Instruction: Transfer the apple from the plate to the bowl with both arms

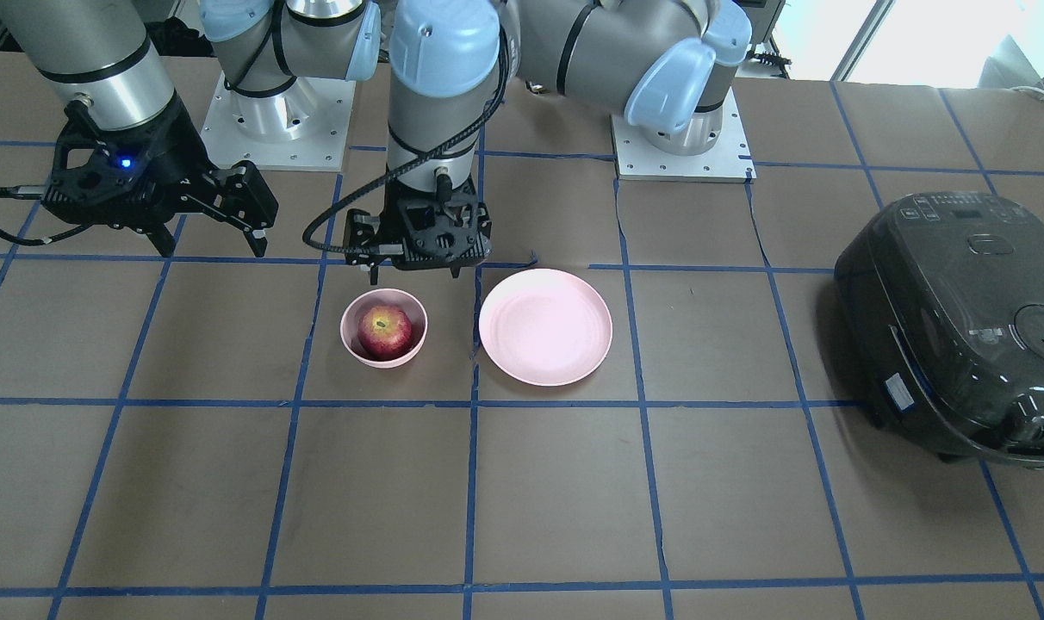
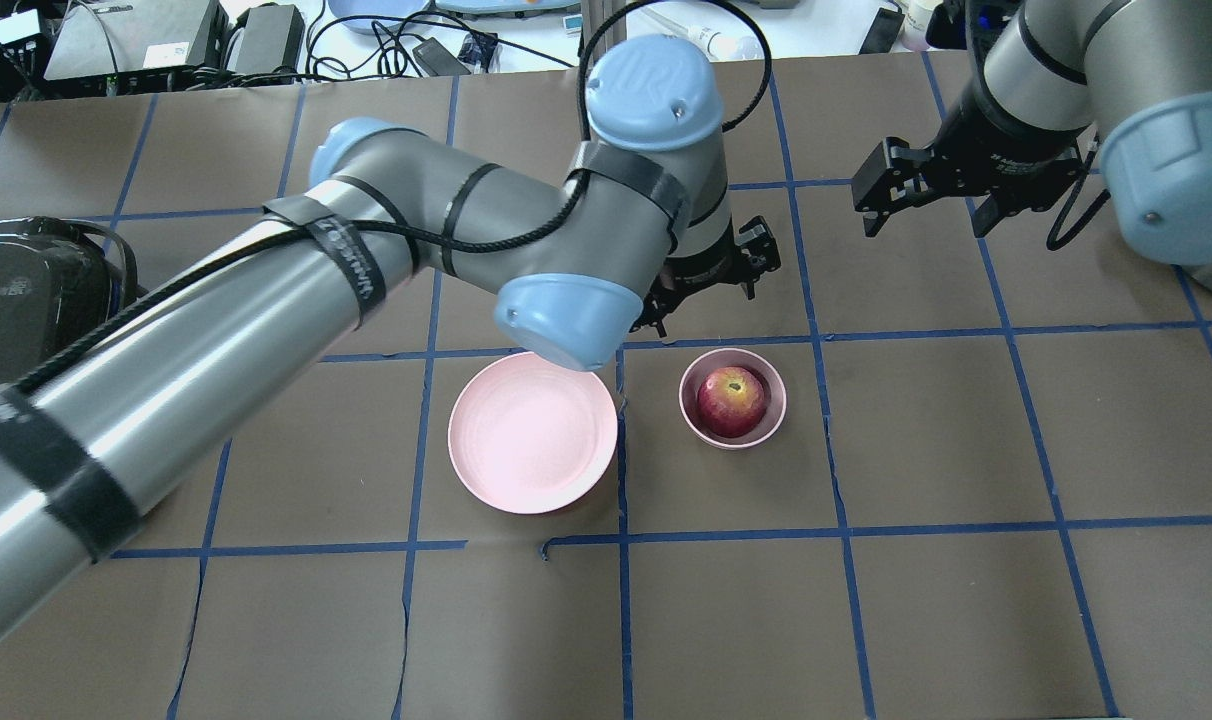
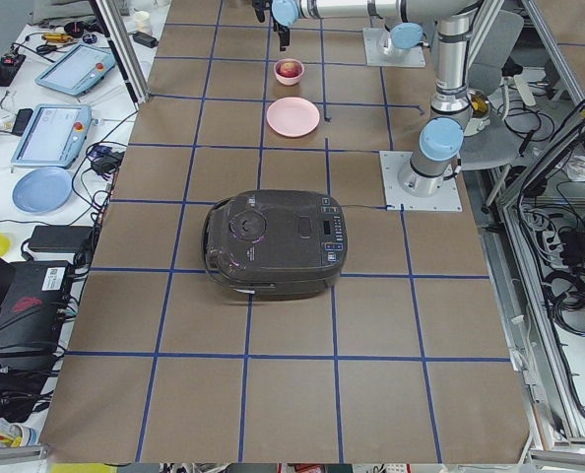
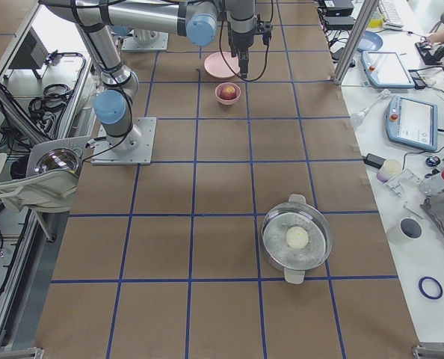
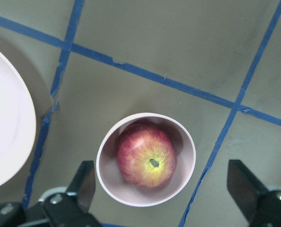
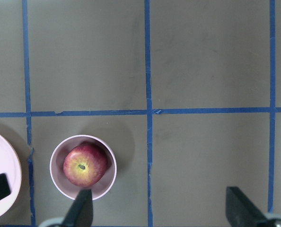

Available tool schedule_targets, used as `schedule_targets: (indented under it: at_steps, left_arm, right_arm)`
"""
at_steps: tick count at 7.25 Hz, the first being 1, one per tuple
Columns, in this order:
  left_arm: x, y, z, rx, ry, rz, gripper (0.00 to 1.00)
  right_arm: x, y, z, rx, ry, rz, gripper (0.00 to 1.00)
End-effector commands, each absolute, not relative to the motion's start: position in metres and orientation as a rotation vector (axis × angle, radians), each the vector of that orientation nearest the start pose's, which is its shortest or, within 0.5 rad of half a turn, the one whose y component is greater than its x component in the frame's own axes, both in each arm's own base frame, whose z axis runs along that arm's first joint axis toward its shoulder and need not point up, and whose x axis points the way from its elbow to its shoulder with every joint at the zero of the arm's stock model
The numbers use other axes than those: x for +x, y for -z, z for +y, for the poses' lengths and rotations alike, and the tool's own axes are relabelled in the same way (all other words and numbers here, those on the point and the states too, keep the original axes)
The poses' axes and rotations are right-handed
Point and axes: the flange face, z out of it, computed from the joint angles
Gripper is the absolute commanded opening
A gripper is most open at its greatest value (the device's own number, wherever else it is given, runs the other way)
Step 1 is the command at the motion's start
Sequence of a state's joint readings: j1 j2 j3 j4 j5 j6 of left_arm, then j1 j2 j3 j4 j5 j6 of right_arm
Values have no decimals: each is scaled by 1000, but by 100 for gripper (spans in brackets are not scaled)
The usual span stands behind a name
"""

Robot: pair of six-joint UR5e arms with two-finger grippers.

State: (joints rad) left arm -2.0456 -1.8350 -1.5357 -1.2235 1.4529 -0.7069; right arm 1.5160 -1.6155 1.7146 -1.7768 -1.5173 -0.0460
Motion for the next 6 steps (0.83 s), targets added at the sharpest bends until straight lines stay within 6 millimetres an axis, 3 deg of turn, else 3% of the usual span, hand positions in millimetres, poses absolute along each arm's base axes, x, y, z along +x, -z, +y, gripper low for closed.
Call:
schedule_targets:
  at_steps: [1,2,3,6]
  left_arm:
    - [-345,-467,-439,-228,2,3245,100]
    - [-313,-488,-433,-147,-5,3227,100]
    - [-278,-502,-441,-46,25,3225,100]
    - [-201,-523,-462,88,125,3165,100]
  right_arm:
    - [125,-464,-482,-33,181,3087,100]
    - [125,-476,-477,-38,207,3093,100]
    - [125,-486,-461,-34,153,3097,100]
    - [124,-490,-458,-31,140,3100,100]
